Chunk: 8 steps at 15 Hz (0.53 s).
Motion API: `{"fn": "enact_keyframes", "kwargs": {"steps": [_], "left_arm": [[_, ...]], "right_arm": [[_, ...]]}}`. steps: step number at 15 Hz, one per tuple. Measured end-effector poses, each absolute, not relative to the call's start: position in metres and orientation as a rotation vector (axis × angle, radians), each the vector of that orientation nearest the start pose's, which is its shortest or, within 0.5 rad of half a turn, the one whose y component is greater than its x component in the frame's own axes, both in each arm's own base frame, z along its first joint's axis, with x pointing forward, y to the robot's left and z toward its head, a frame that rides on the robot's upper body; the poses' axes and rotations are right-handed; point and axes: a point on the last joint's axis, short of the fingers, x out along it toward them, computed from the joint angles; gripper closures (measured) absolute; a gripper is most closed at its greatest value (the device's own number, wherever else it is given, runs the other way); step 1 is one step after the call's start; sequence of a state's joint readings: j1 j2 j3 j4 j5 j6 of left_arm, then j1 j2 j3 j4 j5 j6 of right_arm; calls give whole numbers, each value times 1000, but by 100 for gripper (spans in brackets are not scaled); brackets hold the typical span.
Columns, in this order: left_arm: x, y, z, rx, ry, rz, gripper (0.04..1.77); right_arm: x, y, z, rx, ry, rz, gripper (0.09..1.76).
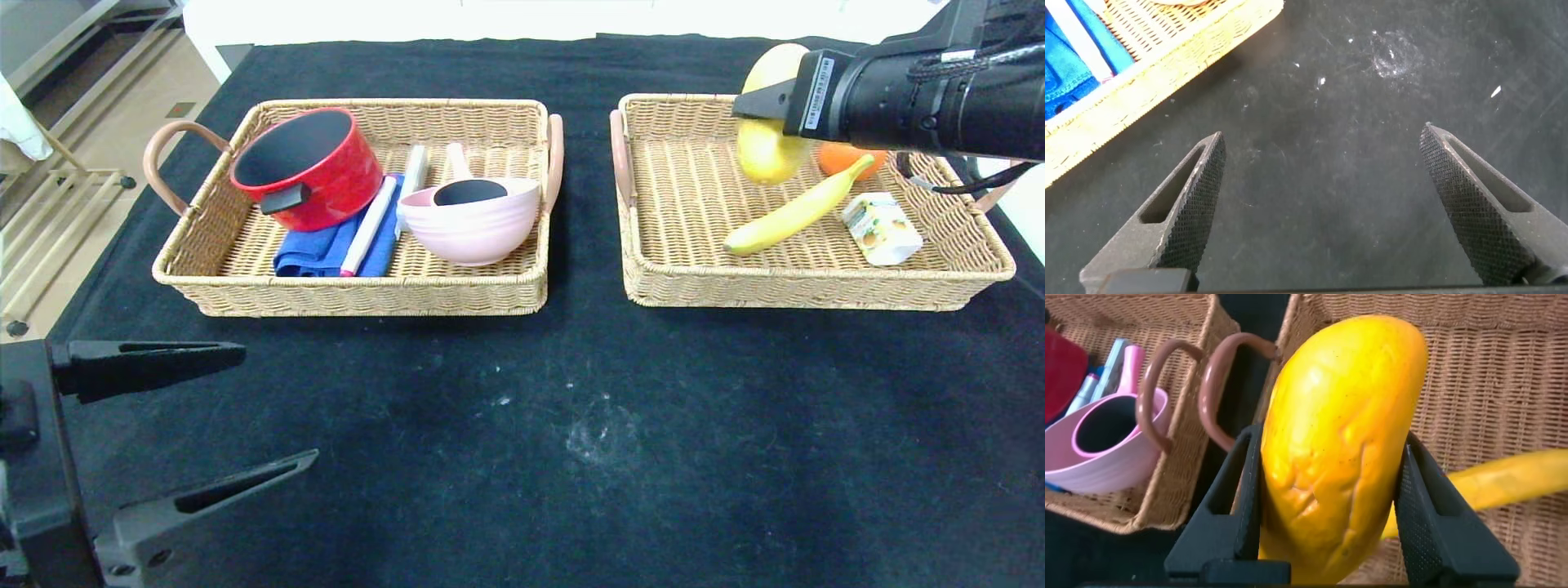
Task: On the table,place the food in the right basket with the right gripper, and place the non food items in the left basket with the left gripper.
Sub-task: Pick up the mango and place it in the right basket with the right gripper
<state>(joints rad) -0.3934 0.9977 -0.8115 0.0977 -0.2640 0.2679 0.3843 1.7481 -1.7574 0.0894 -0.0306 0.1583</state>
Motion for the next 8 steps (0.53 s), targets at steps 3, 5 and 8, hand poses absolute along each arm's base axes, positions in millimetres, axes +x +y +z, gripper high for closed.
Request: {"fn": "enact_keyframes", "kwargs": {"steps": [3,5,8], "left_arm": [[109,-52,265,276,199,-692,9],[109,-52,265,276,202,-694,9],[109,-52,265,276,203,-693,9]], "right_arm": [[327,117,358,144,99,348,88],[341,114,351,133,105,333,88],[357,110,342,132,109,313,88]]}}
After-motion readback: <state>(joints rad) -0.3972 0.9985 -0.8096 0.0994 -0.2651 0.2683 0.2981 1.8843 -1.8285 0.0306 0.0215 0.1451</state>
